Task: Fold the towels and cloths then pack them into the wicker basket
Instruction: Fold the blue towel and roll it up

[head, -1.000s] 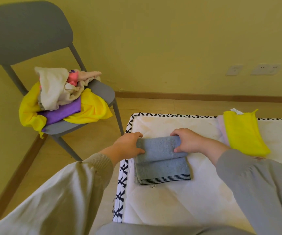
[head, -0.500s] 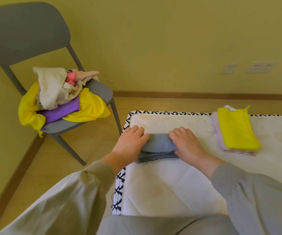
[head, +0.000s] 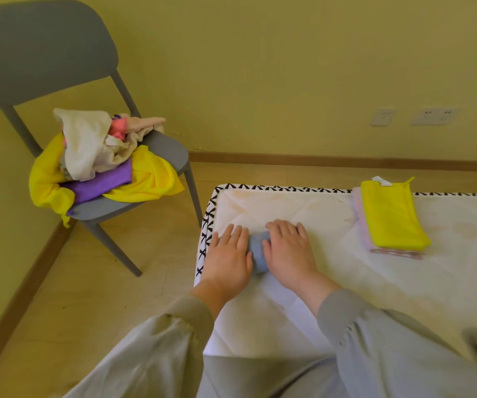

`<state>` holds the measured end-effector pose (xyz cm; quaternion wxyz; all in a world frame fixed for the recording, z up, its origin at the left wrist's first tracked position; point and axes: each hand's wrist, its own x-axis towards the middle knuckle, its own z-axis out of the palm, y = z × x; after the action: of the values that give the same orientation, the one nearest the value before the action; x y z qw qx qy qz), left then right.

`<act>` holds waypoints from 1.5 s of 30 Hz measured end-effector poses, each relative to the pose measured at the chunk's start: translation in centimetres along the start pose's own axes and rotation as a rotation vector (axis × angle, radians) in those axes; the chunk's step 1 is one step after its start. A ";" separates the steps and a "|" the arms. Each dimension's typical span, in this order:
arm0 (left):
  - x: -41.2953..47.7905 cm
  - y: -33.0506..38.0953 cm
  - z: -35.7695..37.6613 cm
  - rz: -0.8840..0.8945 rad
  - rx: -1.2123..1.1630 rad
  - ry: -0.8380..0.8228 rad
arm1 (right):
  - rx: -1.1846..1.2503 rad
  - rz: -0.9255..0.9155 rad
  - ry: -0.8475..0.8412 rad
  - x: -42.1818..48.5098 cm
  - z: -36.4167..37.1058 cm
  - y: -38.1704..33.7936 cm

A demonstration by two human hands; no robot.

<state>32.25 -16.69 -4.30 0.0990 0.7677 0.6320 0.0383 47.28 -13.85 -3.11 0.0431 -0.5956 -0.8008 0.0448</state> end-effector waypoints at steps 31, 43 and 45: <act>1.2 -1.6 -3.1 0.024 -0.496 -0.117 | 0.456 0.034 -0.575 0.6 -4.0 1.8; 6.0 3.4 1.5 -0.328 -0.328 -0.208 | 1.340 0.849 -0.027 3.1 -4.2 10.9; 6.4 3.9 1.9 -0.310 -0.291 -0.232 | 1.331 0.889 0.056 3.4 -4.2 12.1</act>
<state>37.64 -11.37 -5.74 0.2851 0.6383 0.7146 0.0251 58.35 -7.02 -0.41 0.3876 -0.7092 -0.2926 0.5111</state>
